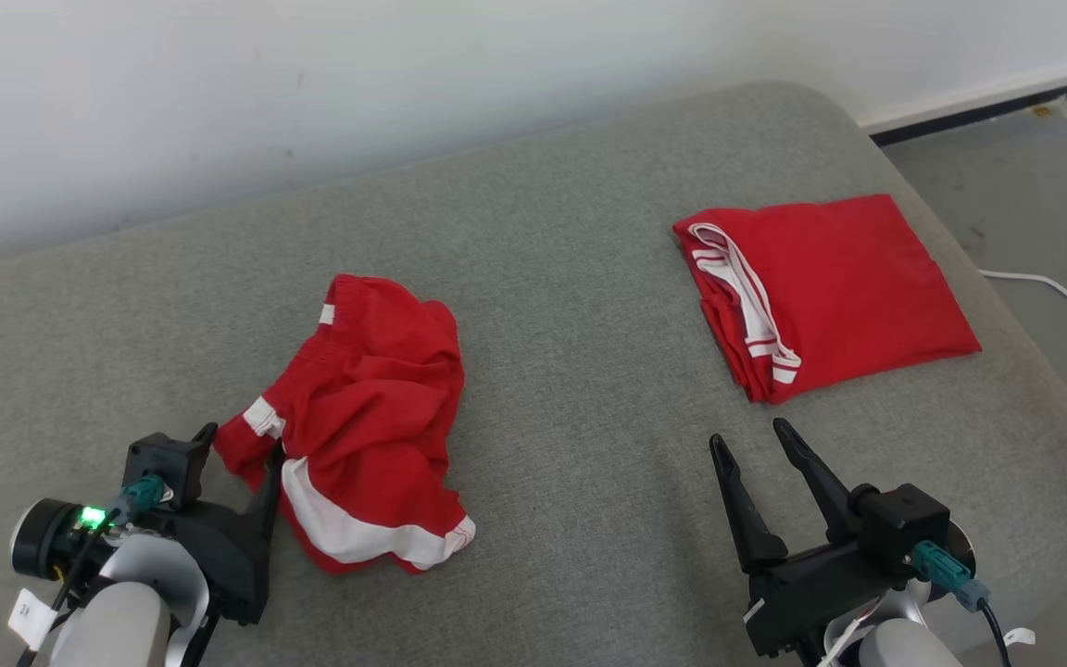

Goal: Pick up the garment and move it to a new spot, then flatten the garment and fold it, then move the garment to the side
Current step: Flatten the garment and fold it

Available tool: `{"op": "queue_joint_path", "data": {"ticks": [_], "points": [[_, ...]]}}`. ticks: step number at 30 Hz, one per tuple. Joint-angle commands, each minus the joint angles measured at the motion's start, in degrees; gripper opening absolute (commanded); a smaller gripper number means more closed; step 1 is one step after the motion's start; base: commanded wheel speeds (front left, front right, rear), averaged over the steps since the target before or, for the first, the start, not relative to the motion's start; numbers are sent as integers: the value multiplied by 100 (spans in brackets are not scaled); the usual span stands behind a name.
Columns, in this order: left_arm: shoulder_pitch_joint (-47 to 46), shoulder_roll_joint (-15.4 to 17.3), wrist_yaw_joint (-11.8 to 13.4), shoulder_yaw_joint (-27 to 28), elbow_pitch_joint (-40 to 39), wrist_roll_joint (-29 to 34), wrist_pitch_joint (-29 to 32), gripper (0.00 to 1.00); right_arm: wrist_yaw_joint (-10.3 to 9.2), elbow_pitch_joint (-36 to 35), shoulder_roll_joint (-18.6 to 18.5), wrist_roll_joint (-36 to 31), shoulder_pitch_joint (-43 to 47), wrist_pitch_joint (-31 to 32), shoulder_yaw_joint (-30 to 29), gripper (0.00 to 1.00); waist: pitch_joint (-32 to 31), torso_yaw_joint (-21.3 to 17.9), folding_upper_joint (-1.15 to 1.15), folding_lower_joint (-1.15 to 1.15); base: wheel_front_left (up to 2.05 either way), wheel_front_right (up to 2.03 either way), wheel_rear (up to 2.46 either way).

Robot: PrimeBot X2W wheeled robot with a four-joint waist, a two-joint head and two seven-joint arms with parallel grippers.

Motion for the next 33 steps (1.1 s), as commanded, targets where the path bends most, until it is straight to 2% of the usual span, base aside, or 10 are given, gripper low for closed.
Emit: {"op": "queue_joint_path", "data": {"ticks": [1,7,8,9,15,20,25,29,33], "points": [[-69,56,3,-36,40,-48,-21,100,-17,9,19,14,-25,-38,-5,100,129,-132,-1,-2,0,0,0],[-238,151,2,-229,195,-238,-62,100,-17,50,102,-23,-87,-65,38,100,148,-160,-1,-2,0,0,0],[-260,161,1,-288,213,-262,-64,56,-17,56,102,-18,-100,-61,54,100,148,-166,-1,-2,0,0,0],[-289,150,1,-349,238,-316,-39,0,-17,63,104,-6,-111,-65,72,100,148,-171,-1,-2,0,0,0],[-535,61,-1,-715,141,-864,-85,0,-17,106,50,58,-126,-87,101,100,92,-182,-1,-2,0,0,0],[-882,-317,-1,-790,-300,-1484,-116,0,-17,136,4,42,10,-99,15,100,-43,-109,-1,-2,0,0,0],[-1260,-903,51,-736,-682,-1960,-22,0,-17,171,18,-11,113,-92,-26,100,-235,-43,-1,-2,0,0,0],[-1505,-1203,342,-638,-789,-2333,-125,0,-17,198,49,6,155,-87,35,100,-388,-37,-1,-2,0,0,0],[-1563,-1299,711,-685,-951,-3209,-364,0,-17,212,67,8,220,-80,38,100,-481,9,-1,-2,0,0,0]]}}
